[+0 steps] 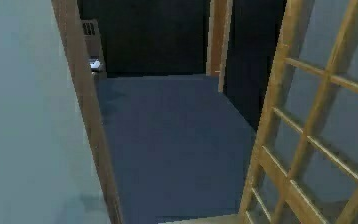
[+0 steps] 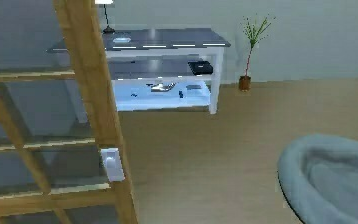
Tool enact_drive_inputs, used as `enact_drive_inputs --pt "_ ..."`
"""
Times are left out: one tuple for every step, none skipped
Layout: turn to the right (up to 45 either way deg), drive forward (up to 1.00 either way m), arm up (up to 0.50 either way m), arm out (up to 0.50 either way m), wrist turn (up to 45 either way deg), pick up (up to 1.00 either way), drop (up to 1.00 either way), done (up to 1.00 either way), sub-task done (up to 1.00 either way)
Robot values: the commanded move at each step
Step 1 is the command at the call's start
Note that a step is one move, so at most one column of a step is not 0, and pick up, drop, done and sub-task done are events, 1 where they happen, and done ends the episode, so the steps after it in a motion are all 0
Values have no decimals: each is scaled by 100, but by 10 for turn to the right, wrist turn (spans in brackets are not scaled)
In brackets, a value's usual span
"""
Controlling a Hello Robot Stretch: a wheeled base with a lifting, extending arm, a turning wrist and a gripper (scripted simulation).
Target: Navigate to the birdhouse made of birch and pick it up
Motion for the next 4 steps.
enact_drive_inputs --pt "0 100 0 0 0 0 0 0 0" --pt "120 0 0 0 0 0 0 0 0" --pt "0 15 0 0 0 0 0 0 0" --pt "-30 0 0 0 0 0 0 0 0"
